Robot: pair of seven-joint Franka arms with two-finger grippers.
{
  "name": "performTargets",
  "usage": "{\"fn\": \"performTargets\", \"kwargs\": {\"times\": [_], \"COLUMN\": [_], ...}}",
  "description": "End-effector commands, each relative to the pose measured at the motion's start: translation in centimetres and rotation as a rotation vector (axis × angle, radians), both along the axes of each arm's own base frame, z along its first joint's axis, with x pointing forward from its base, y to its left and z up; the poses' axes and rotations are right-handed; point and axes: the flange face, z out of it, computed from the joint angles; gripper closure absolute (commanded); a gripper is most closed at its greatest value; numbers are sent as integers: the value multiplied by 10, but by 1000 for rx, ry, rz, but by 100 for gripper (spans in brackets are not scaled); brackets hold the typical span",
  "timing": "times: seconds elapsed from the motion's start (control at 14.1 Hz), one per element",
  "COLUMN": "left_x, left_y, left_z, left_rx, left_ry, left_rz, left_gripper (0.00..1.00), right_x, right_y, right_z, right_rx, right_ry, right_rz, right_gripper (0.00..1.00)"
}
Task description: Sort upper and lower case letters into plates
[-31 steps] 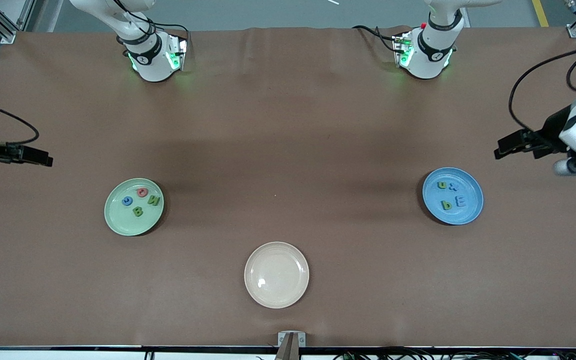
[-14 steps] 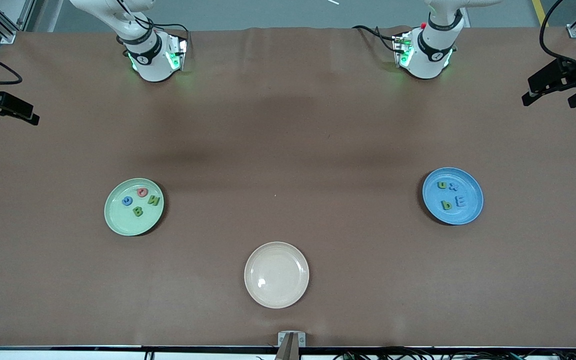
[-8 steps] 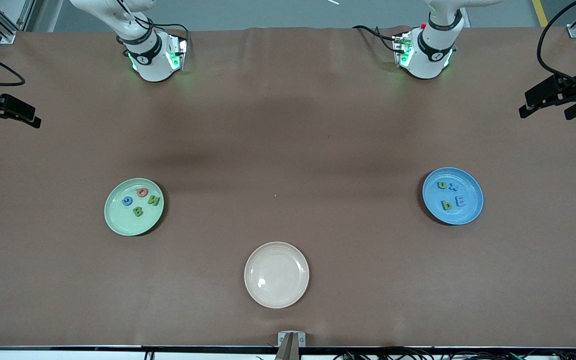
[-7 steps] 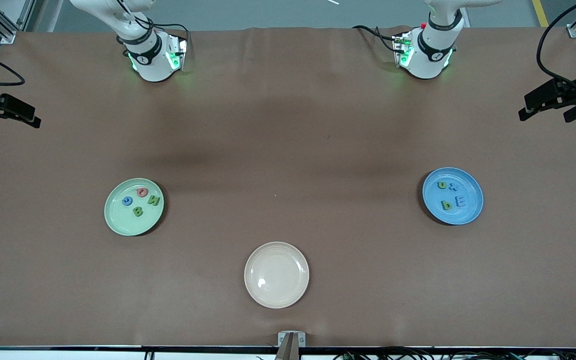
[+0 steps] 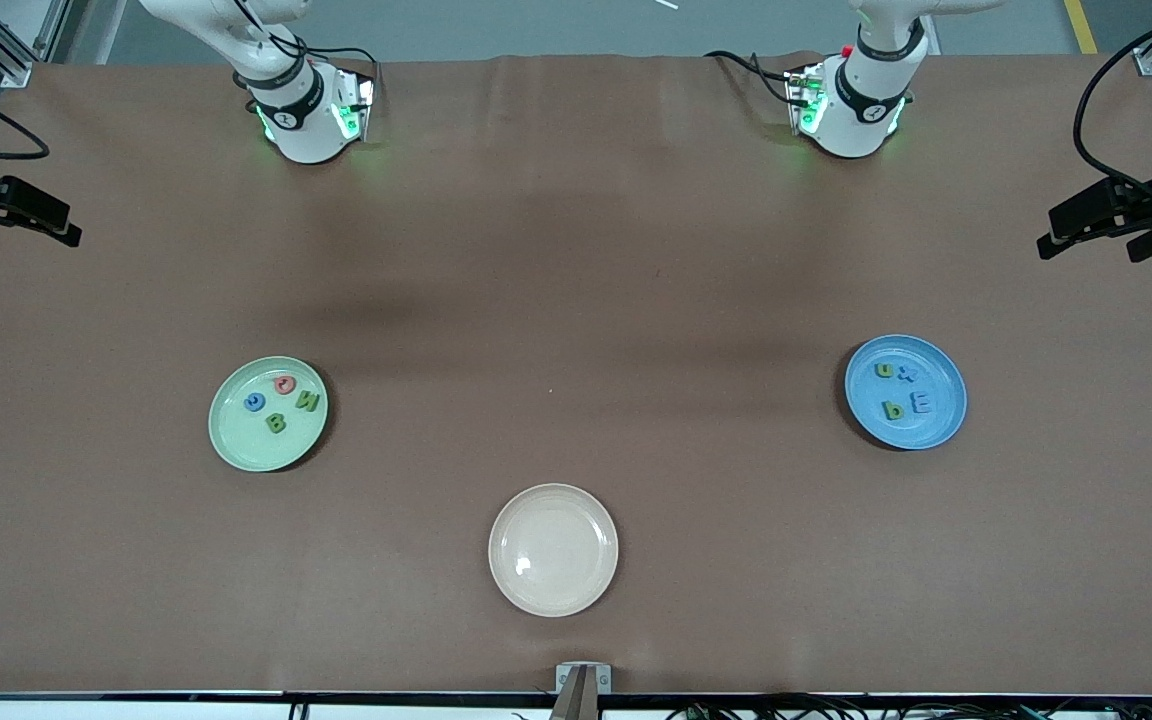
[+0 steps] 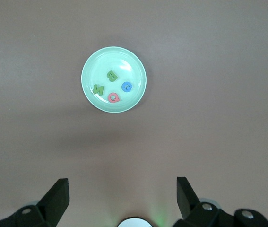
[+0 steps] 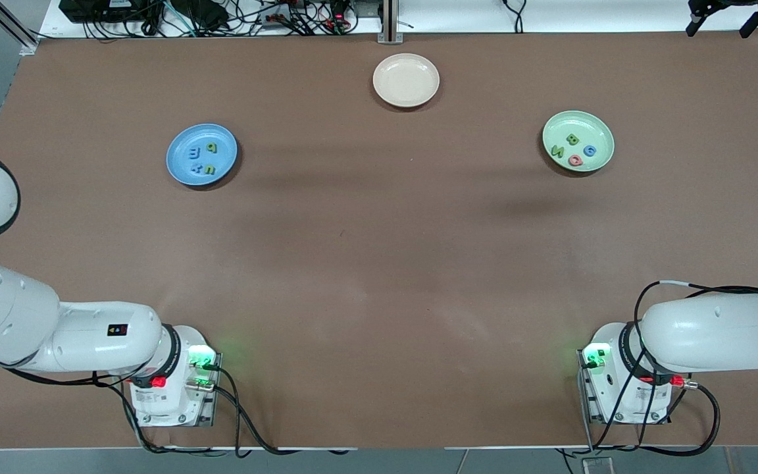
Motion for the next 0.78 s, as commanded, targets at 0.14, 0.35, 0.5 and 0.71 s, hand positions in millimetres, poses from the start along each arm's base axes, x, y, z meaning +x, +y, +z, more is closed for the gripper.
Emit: {"fn": "performTargets", "kwargs": {"times": [0.14, 0.35, 0.5, 0.71], "left_x": [-4, -3, -4, -10], "left_y": [1, 3, 2, 2], "left_z": [12, 11, 9, 4], "left_rx": [36, 49, 52, 53], "left_ry": [-24, -35, -48, -53], "left_rz": [0, 0, -3, -12], "left_gripper": [0, 0, 0, 0], "right_x": [-18, -17, -16, -16], "right_y": [1, 2, 4, 6], "right_z": [2, 1, 1, 2], "right_rx": [12, 14, 19, 34], "right_ry": [-37, -37, -41, -48], "right_rz": [-33, -27, -17, -14], "right_gripper": [0, 0, 0, 0]}}
